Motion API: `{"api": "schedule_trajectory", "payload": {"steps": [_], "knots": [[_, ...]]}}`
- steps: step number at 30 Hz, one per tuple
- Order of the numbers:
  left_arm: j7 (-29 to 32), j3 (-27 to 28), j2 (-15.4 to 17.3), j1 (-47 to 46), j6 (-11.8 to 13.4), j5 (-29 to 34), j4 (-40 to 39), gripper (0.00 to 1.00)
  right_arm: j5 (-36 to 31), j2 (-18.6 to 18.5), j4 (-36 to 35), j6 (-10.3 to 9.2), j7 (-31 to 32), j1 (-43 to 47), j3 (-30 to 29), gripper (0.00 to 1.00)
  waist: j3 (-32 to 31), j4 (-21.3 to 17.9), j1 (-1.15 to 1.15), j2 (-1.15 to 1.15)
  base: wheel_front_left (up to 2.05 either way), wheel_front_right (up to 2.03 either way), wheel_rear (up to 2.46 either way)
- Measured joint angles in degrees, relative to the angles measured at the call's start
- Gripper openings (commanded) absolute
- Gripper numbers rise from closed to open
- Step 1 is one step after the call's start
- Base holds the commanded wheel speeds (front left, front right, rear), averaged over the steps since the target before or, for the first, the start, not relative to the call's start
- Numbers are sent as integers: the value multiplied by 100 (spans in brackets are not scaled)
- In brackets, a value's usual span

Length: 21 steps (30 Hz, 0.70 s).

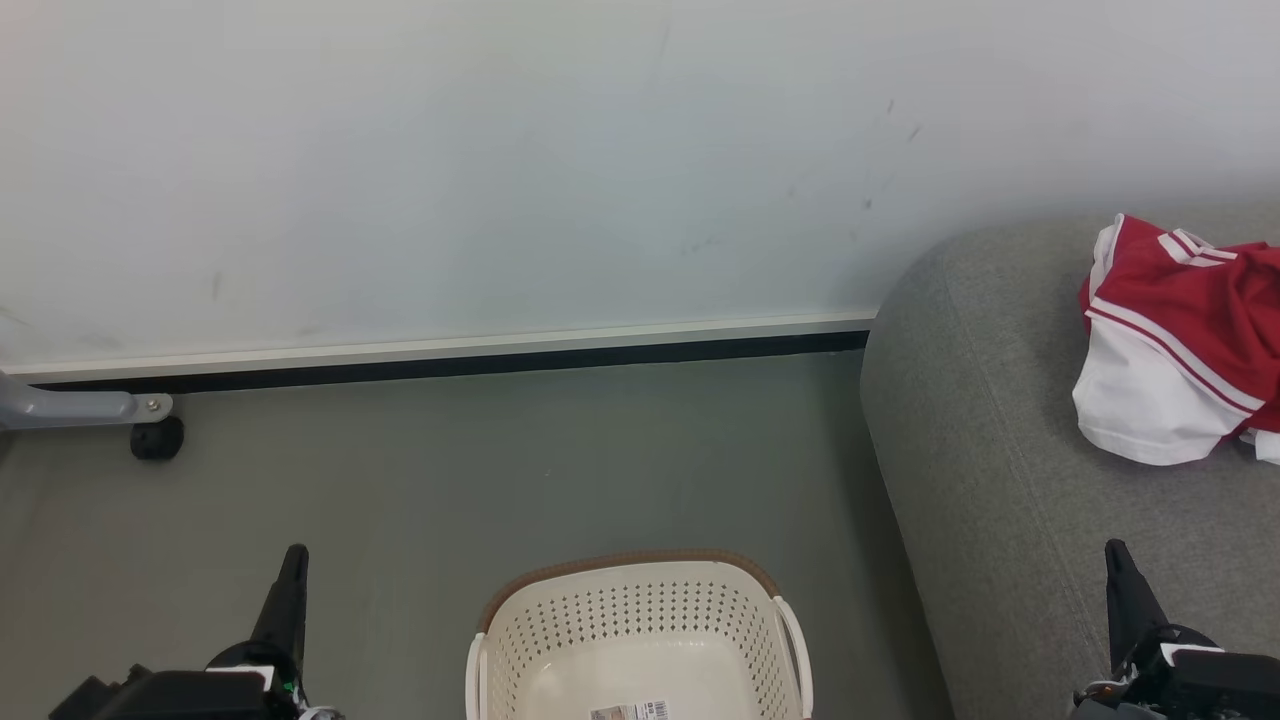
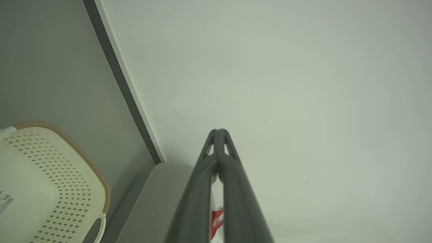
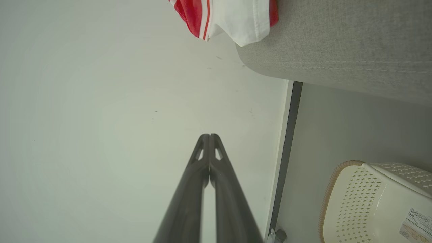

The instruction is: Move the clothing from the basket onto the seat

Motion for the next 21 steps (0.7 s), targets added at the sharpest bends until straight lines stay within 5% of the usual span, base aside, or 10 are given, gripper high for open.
{"api": "schedule_trajectory", "payload": {"steps": [21], "knots": [[0, 0, 0, 0, 0, 0, 0, 0, 0, 0, 0, 0, 0, 0, 0, 0, 0, 0, 0, 0, 0, 0, 0]]}}
